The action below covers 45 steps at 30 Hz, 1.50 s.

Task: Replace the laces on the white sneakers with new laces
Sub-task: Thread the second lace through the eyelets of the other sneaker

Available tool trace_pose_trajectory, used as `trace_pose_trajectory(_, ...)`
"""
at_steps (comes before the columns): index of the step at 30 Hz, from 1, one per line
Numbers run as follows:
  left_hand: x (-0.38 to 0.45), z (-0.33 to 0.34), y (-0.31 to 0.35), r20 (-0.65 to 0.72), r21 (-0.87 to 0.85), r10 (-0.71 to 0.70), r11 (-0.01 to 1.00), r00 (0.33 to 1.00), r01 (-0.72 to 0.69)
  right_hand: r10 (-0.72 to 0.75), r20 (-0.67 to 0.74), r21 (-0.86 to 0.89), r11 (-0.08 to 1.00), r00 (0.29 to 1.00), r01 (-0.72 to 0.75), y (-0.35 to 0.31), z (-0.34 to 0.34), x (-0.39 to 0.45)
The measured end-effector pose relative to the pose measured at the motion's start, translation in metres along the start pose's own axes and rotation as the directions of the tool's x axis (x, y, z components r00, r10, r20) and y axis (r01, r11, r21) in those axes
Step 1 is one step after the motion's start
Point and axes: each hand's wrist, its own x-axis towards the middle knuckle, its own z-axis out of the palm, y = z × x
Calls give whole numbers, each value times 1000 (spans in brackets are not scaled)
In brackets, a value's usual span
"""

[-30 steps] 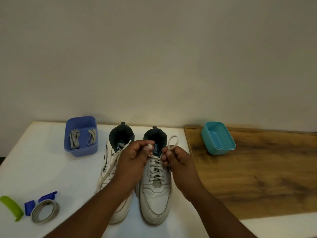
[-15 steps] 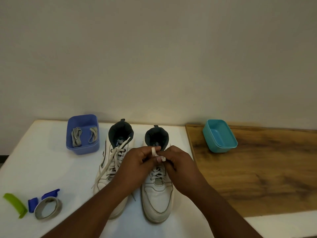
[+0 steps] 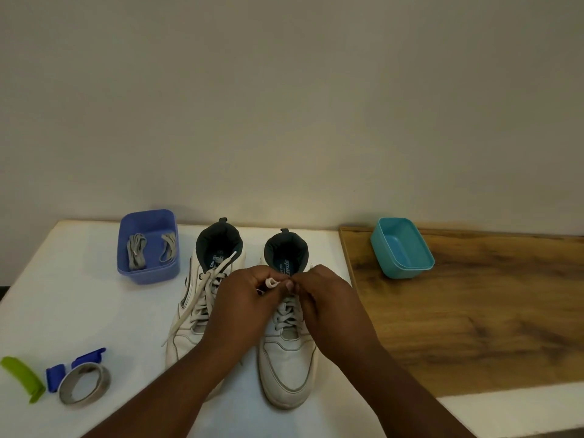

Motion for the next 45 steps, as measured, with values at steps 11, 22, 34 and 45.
trace_pose_trajectory(11,-2,8,-3,32,93,3,996,999,-6,98,-130,294,954,987,-56,1,-1,-3)
trace_pose_trajectory(22,-2,6,6,26,37,-103,994,994,102,48,-43,107,993,998,-43,-7,-7,-4)
trace_pose_trajectory(34,6,-18,-6,-229,448,39,892,973,70,322,224,47,939,920,-340,24,-37,-7)
trace_pose_trajectory(45,3,-18,-1,-121,299,-45,951,992,80,268,34,393,882,963,-260,-2,-39,-3)
